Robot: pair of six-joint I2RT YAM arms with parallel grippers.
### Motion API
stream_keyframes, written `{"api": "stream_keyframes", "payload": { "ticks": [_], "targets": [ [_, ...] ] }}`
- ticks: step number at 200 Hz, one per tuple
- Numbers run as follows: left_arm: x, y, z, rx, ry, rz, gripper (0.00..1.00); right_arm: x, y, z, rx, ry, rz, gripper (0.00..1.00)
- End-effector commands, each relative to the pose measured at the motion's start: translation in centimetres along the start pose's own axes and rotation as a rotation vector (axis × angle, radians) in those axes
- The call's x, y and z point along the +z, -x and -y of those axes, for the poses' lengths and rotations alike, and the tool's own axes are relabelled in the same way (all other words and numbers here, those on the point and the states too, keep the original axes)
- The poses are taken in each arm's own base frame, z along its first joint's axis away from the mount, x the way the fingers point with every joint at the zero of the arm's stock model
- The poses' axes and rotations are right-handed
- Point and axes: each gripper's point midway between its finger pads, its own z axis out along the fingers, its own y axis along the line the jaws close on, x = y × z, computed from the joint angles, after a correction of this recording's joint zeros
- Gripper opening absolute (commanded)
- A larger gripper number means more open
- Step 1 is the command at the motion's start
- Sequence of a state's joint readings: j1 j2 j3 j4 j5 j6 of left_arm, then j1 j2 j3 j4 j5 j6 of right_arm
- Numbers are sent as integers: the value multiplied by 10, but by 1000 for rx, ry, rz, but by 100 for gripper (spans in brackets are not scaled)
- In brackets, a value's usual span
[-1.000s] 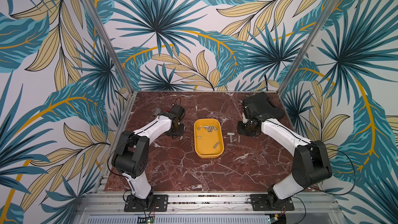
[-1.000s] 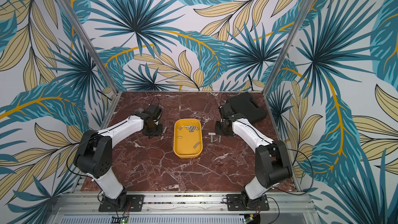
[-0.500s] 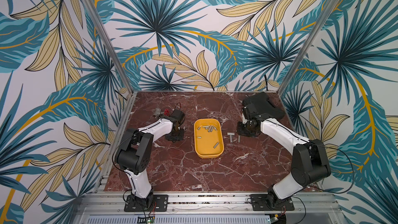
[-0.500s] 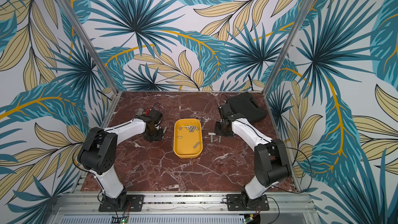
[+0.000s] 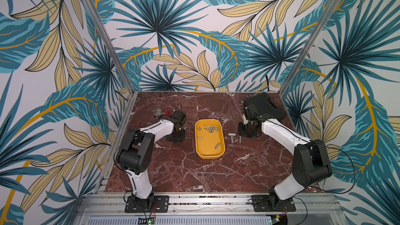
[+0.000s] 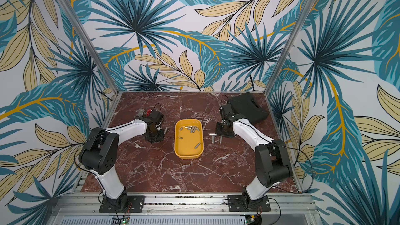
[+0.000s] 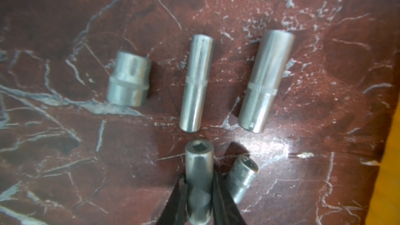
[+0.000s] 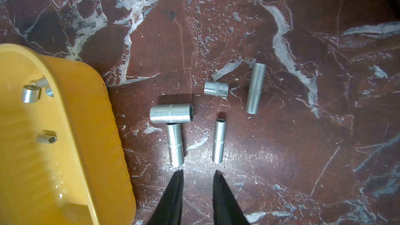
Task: Take out the socket from the storage box
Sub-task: Place the socket head at the center of the board.
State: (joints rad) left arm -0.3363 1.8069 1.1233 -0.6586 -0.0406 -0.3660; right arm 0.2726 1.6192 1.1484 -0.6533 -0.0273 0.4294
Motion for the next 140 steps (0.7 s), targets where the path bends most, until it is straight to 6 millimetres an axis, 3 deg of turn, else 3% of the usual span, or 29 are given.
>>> {"api": "stream_keyframes", "payload": {
  "ticks": [1,75,103,140],
  "targets": [
    [9,-9,-8,-12,18,-23,26,2,-4,4,0,-7,-14,27],
    [-4,-4,-7,-10,10,8,27,-10,7,-12,-50,42,2,28],
    [-17,2,-6,-13,-2,35,28,-17,10,-38,-146,90,15,30],
    [-40,12,-3,-10,-21,92,31,-24,11,-90,-325,161,40,30]
  ]
}}
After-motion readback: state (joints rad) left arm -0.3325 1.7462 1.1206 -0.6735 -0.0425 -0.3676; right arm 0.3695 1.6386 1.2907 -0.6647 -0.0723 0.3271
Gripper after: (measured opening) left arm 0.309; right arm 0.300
